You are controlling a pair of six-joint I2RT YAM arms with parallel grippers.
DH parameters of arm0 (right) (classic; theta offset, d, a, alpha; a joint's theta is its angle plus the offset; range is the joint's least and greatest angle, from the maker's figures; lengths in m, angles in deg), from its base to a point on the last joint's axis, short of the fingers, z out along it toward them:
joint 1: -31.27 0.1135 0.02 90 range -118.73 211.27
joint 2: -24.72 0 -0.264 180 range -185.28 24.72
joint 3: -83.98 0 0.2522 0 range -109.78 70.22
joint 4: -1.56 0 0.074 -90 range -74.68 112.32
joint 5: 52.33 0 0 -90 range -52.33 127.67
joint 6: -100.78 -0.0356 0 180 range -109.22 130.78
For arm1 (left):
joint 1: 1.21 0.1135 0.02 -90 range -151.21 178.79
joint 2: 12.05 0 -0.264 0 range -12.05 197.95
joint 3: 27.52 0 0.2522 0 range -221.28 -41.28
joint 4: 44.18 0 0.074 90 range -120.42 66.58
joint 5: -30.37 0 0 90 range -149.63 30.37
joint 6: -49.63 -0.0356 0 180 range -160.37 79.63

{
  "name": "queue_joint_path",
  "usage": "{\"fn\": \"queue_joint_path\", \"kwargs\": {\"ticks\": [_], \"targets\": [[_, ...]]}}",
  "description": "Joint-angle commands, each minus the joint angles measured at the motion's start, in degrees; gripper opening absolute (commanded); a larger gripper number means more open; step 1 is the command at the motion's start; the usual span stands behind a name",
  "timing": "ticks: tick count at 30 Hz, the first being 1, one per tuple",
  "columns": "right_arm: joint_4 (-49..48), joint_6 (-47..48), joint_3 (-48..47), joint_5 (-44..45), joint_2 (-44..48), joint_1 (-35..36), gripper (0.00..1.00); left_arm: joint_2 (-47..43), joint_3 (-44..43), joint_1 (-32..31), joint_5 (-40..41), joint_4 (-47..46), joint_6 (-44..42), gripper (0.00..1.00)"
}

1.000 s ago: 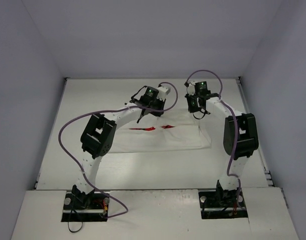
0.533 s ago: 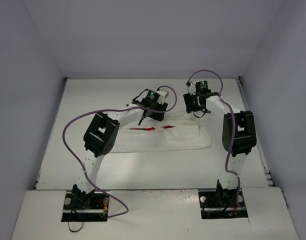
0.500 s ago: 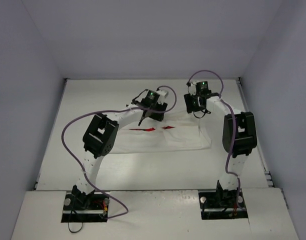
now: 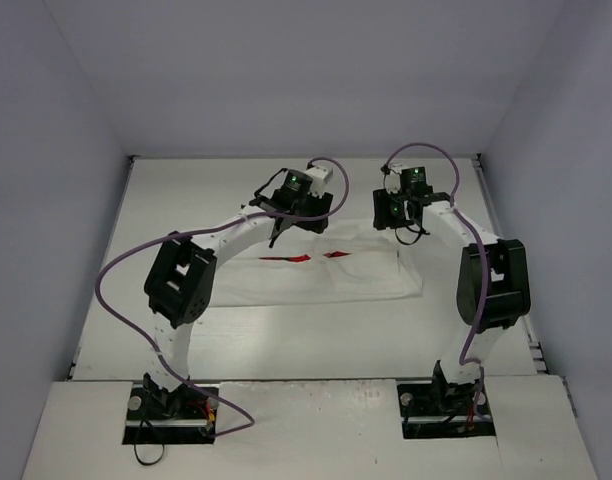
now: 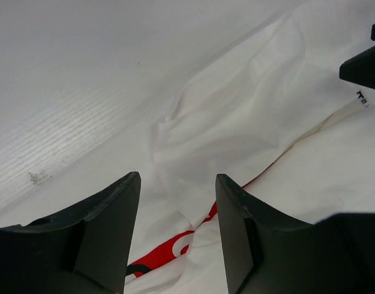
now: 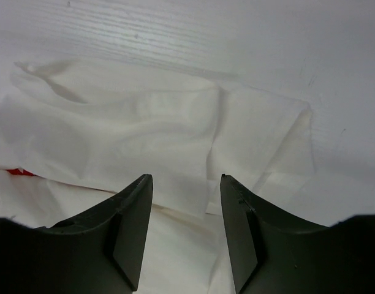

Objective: Fold and stack the t-shirts
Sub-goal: Fold the other side of the tshirt into a rectangle

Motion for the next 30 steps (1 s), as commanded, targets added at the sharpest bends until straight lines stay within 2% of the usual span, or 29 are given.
{"fn": "queue_joint_path", "kwargs": {"ticks": [1, 12, 21, 23, 26, 27, 30], "targets": [[-1.3, -3.0, 2.2, -0.7, 2.1, -0.4, 0.45, -2.9, 1.2, -0.6, -0.7, -1.8, 2.9, 0.48], [-1.6, -1.8, 4.8, -3.9, 1.4, -1.0, 0.45, -0.4, 1.3, -1.4, -3.1, -1.1, 4.5, 0.48], [-1.6, 1.1, 5.1, -5.7, -1.6, -2.1, 0.45, 2.3, 1.0, -1.4, -3.3, 0.8, 4.7, 0.43], [-1.5, 1.2, 4.9, -6.4, -2.2, -2.5, 0.39, 2.9, 1.0, -1.4, -3.4, 0.9, 4.7, 0.39], [-1.5, 1.3, 4.5, -6.3, -2.2, -2.9, 0.14, 3.5, 1.0, -1.4, -3.3, 0.9, 4.5, 0.32], [-1.5, 1.5, 4.5, -6.1, -1.8, -3.2, 0.03, 3.6, 1.0, -1.4, -3.3, 1.0, 4.4, 0.28], [-1.2, 1.2, 5.0, -4.4, -0.1, -3.7, 0.0, 3.9, 1.0, -1.3, -3.1, 1.3, 4.2, 0.19]]}}
